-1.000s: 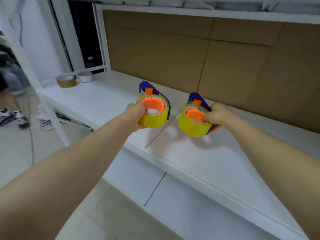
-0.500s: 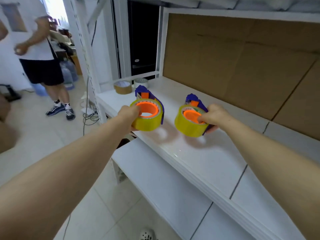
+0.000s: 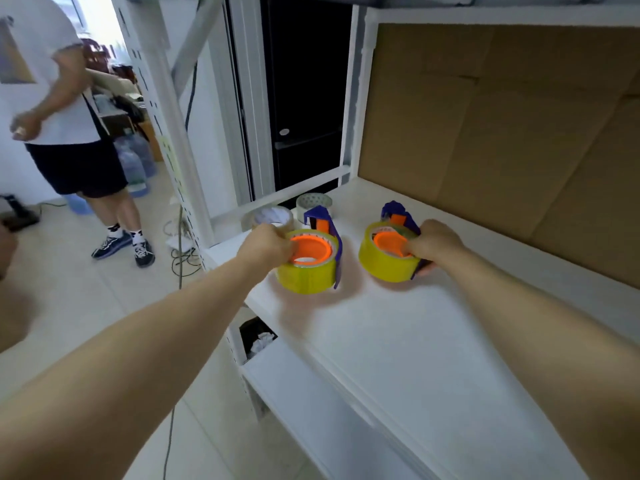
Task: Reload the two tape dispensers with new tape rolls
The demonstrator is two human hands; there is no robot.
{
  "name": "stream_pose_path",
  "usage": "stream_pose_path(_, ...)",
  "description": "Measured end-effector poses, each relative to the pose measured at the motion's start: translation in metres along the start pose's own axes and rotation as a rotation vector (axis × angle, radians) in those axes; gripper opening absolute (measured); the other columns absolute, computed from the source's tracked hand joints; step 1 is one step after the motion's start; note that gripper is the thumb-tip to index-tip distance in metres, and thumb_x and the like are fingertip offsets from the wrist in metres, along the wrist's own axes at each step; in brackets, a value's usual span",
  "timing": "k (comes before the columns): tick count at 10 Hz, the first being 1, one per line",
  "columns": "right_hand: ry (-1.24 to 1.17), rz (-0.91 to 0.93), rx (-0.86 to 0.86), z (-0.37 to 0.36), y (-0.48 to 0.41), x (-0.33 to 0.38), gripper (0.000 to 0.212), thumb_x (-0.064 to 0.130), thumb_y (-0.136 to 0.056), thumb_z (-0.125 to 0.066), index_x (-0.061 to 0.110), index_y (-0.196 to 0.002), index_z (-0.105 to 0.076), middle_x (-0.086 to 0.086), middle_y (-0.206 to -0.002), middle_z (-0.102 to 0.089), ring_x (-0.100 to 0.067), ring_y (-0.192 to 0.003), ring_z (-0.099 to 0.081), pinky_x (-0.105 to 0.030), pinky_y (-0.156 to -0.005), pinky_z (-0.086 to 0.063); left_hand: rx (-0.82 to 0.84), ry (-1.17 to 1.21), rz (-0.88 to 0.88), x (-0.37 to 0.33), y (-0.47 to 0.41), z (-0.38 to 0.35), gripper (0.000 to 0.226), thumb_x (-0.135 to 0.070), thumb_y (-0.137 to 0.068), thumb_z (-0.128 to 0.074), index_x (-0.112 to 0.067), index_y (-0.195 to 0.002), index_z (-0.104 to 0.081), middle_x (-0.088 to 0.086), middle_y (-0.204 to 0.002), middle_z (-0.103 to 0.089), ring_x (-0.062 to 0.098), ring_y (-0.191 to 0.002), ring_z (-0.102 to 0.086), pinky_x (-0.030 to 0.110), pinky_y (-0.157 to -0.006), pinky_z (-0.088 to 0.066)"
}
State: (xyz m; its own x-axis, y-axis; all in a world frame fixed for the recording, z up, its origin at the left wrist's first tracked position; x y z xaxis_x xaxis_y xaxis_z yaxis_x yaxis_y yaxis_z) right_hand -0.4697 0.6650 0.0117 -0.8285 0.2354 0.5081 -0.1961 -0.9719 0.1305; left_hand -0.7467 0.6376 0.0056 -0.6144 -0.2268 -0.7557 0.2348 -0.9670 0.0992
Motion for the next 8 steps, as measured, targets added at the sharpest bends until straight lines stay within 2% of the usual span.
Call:
stream_pose_path(1,0.011,-0.050,-0.042,-0.011,-0.017,0.005,0.013,0.016,-0.080,-0.062,0.011,-0.079,-0.050,-0.009,-0.082,-0.058,-0.026,-0.073,-0.057,-0.026,-0.051,-0.041,0.012,-0.177,-0.069,-0.005,-0.029,-0.004,0.031,-0.017,-0.083,-0.057,-0.013,-0.056,-0.043,0.003,-0.056,-0.045,0.018,-0.055,-0.044,0.026,-0.052,-0.034)
stream_pose_path(2,-0.075,-0.163,-0.051,-0.024,-0.029,0.008,0.011,0.012,-0.079,-0.060,0.010,-0.087,-0.054,-0.013,-0.085,-0.063,-0.028,-0.072,-0.067,-0.029,-0.059,-0.053,0.079,-0.268,-0.128,-0.011,-0.049,-0.015,0.029,-0.009,-0.082,-0.051,-0.010,-0.056,-0.039,0.006,-0.054,-0.045,0.026,-0.062,-0.051,0.026,-0.054,-0.037)
stream_pose_path(3,-0.094,-0.300,-0.061,-0.033,-0.037,0.009,0.016,0.014,-0.085,-0.056,0.010,-0.073,-0.045,-0.015,-0.071,-0.061,-0.019,-0.034,-0.058,-0.023,-0.042,-0.048,0.163,-0.342,-0.231,-0.018,-0.062,-0.025,0.014,-0.007,-0.082,-0.049,0.001,-0.072,-0.054,0.019,-0.079,-0.064,0.034,-0.079,-0.058,0.032,-0.064,-0.042)
stream_pose_path(4,-0.102,-0.411,-0.108,-0.039,-0.041,0.017,0.018,0.016,-0.087,-0.054,0.009,-0.074,-0.044,-0.016,-0.070,-0.062,-0.024,-0.046,-0.059,-0.025,-0.045,-0.049,0.216,-0.389,-0.338,-0.019,-0.075,-0.031,0.023,-0.009,-0.084,-0.049,0.003,-0.102,-0.057,0.022,-0.109,-0.064,0.035,-0.098,-0.060,0.033,-0.069,-0.042)
stream_pose_path(5,-0.123,-0.485,-0.145,-0.048,-0.039,0.026,0.018,0.014,-0.086,-0.054,0.008,-0.071,-0.046,-0.013,-0.058,-0.060,-0.021,-0.041,-0.058,-0.021,-0.039,-0.047,0.284,-0.390,-0.406,-0.014,-0.085,-0.036,0.038,-0.008,-0.085,-0.048,0.006,-0.120,-0.044,0.023,-0.125,-0.051,0.036,-0.113,-0.053,0.038,-0.086,-0.045)
stream_pose_path(6,-0.204,-0.540,-0.201,-0.052,-0.028,0.038,0.017,0.018,-0.084,-0.055,0.007,-0.073,-0.051,-0.010,-0.050,-0.060,-0.020,-0.039,-0.058,-0.020,-0.037,-0.046,0.385,-0.420,-0.460,-0.008,-0.090,-0.045,0.049,-0.011,-0.085,-0.051,0.004,-0.129,-0.035,0.024,-0.133,-0.042,0.035,-0.122,-0.046,0.037,-0.095,-0.042)
stream_pose_path(7,-0.265,-0.537,-0.256,-0.056,-0.013,0.046,0.028,0.031,-0.089,-0.051,0.006,-0.077,-0.051,-0.012,-0.063,-0.059,-0.024,-0.054,-0.058,-0.029,-0.054,-0.049,0.444,-0.439,-0.502,-0.003,-0.091,-0.049,0.056,-0.022,-0.088,-0.052,0.001,-0.134,-0.031,0.024,-0.136,-0.040,0.036,-0.124,-0.044,0.039,-0.096,-0.041)
stream_pose_path(8,-0.266,-0.509,-0.290,-0.065,0.008,0.052,0.027,0.030,-0.091,-0.049,0.005,-0.080,-0.050,-0.016,-0.085,-0.058,-0.031,-0.075,-0.061,-0.042,-0.076,-0.054,0.463,-0.445,-0.575,-0.005,-0.088,-0.038,0.059,-0.033,-0.091,-0.049,0.004,-0.133,-0.032,0.023,-0.133,-0.045,0.037,-0.122,-0.047,0.041,-0.093,-0.043)
Point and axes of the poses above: each hand's wrist, its own y-axis away from the middle knuckle, its own z-axis out of the back of the hand, x = y × z, the point moved 7 cm from there along -y, towards the middle knuckle
